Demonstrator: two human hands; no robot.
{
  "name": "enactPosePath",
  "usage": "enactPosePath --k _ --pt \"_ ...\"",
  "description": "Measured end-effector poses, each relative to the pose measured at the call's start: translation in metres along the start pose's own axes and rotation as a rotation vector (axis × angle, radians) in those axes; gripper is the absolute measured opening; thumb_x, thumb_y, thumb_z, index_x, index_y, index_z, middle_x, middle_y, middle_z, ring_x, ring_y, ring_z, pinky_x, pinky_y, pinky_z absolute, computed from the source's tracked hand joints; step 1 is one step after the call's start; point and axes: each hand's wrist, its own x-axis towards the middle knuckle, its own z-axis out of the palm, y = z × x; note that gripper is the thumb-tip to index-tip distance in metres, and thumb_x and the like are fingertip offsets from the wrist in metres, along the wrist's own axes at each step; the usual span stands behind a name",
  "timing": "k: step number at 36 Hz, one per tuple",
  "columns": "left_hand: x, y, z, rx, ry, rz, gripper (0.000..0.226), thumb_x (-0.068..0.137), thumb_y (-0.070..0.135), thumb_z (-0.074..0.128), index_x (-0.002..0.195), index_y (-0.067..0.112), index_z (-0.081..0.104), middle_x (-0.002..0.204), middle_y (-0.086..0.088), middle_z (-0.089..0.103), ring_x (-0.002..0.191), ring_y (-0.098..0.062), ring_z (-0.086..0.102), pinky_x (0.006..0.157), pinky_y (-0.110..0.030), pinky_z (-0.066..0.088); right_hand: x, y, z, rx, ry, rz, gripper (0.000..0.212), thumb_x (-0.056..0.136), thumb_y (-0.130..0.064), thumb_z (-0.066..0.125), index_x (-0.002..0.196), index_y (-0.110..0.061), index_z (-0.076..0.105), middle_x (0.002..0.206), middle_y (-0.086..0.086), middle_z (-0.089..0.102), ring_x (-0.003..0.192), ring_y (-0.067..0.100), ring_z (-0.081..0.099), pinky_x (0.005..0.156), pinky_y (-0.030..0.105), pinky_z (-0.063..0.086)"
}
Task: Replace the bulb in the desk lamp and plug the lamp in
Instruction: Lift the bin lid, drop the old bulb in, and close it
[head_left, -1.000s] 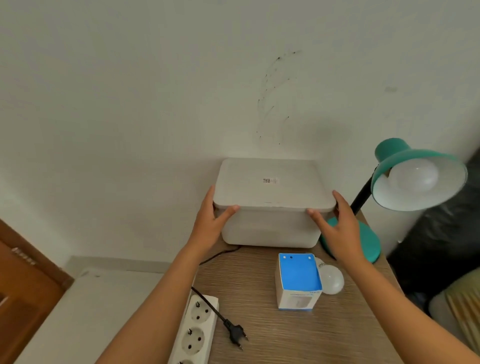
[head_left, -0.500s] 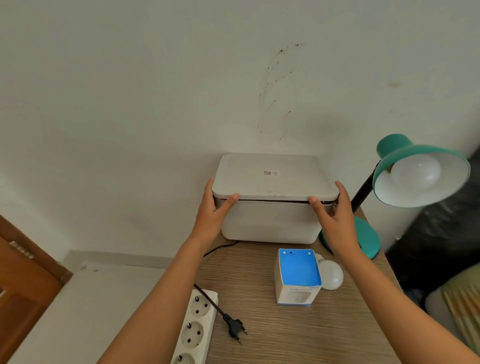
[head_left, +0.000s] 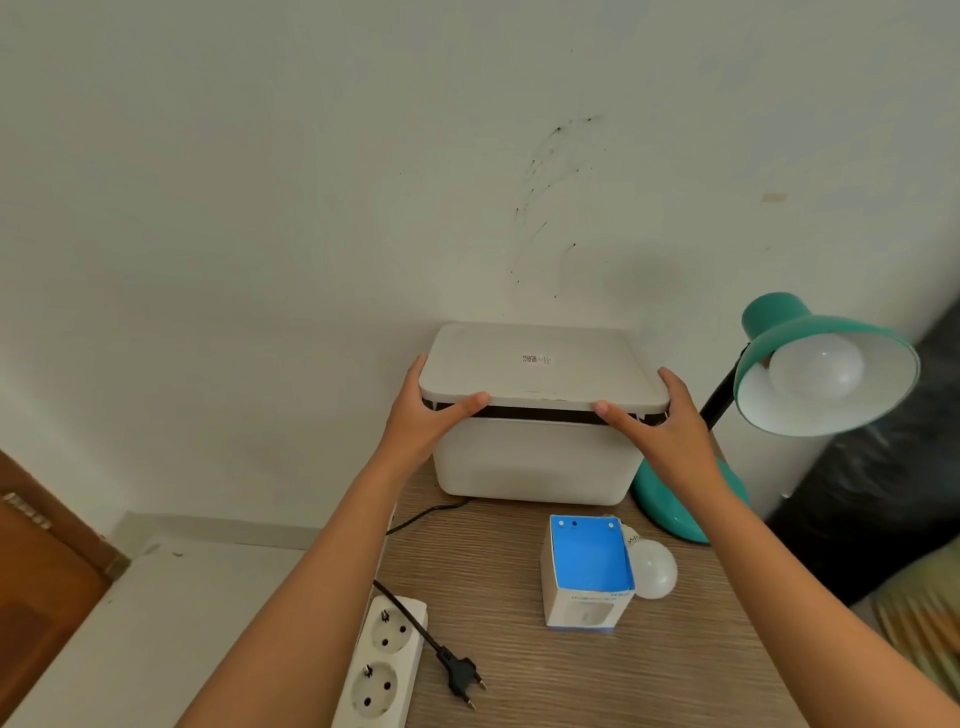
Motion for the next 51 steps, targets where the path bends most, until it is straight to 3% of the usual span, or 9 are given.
enactPosePath --k 10,17,23,28,33,38,44,46,51 --pt "0.003 0.01 -0.002 0.018 0.015 0.008 0.076 0.064 0.038 0.078 0.13 0.024 0.043 0.12 0.007 0.055 0.113 -0.006 0.052 0.084 -0.016 0.048 -0.004 -0.016 -0.002 -0.023 0.009 -0.045 0.08 0.078 -0.033 0.071 0.142 -0.013 0.028 0.143 0.006 0.042 0.114 0.008 0.038 0.092 0.021 0.033" --pt "0.002 0.025 -0.012 0.022 0.009 0.06 0.084 0.058 0.047 0.081 0.13 0.025 0.043 0.121 0.007 0.055 0.112 -0.005 0.053 0.089 -0.023 0.051 -0.008 -0.029 0.0 0.022 0.007 -0.064 0.081 0.077 -0.029 0.072 0.143 -0.013 0.027 0.134 -0.001 0.043 0.118 0.008 0.04 0.096 0.02 0.034" --pt "-0.013 0.049 -0.024 0.036 0.028 0.101 0.063 0.072 0.028 0.075 0.126 0.028 0.042 0.114 0.014 0.055 0.104 0.003 0.054 0.082 -0.014 0.051 -0.018 -0.046 0.001 0.049 0.021 -0.084 0.094 0.074 -0.035 0.074 0.147 -0.014 0.019 0.15 0.004 0.034 0.136 0.019 0.035 0.111 0.033 0.033" --pt "-0.034 0.071 -0.035 0.052 0.025 0.134 0.066 0.068 0.038 0.078 0.124 0.033 0.044 0.117 0.014 0.057 0.108 -0.001 0.056 0.083 -0.016 0.051 -0.037 -0.063 -0.004 0.069 0.029 -0.112 0.1 0.069 -0.043 0.075 0.147 -0.016 0.02 0.15 0.005 0.034 0.136 0.021 0.036 0.111 0.043 0.036" --pt "-0.075 0.095 -0.04 0.054 0.036 0.175 0.065 0.065 0.043 0.079 0.12 0.04 0.045 0.117 0.017 0.058 0.106 0.004 0.057 0.084 -0.017 0.05 -0.074 -0.081 -0.02 0.08 0.058 -0.186 0.094 0.071 -0.037 0.076 0.145 -0.014 0.024 0.146 0.004 0.039 0.129 0.015 0.04 0.109 0.033 0.036" --pt "-0.133 0.107 -0.03 0.061 0.039 0.209 0.054 0.074 0.026 0.076 0.106 0.051 0.04 0.111 0.023 0.054 0.099 0.012 0.054 0.075 -0.005 0.047 -0.128 -0.079 -0.04 0.065 0.08 -0.219 0.089 0.071 -0.034 0.077 0.143 -0.015 0.029 0.142 0.003 0.042 0.123 0.013 0.042 0.099 0.023 0.034" --pt "-0.213 0.083 -0.015 0.037 0.01 0.183 0.073 0.066 0.038 0.079 0.129 0.027 0.043 0.12 0.013 0.057 0.112 -0.001 0.054 0.089 -0.016 0.049 -0.206 -0.044 -0.059 0.008 0.143 -0.186 0.086 0.065 -0.041 0.079 0.136 -0.017 0.036 0.136 -0.002 0.046 0.124 0.014 0.044 0.103 0.032 0.039" --pt "-0.239 0.068 -0.01 0.047 0.001 0.16 0.081 0.063 0.045 0.082 0.131 0.027 0.041 0.122 0.013 0.056 0.114 -0.002 0.053 0.089 -0.02 0.05 -0.237 -0.032 -0.064 0.002 0.149 -0.211 0.073 0.066 -0.038 0.08 0.126 -0.024 0.041 0.123 -0.006 0.049 0.115 0.01 0.046 0.1 0.032 0.042" --pt "-0.303 0.034 0.009 0.091 -0.023 0.057 0.078 0.064 0.034 0.08 0.128 0.035 0.036 0.115 0.024 0.048 0.108 0.003 0.048 0.078 -0.011 0.048 -0.306 0.014 -0.076 -0.041 0.134 -0.158 0.09 0.062 -0.047 0.077 0.138 -0.026 0.032 0.128 -0.015 0.041 0.12 0.006 0.041 0.1 0.028 0.038"
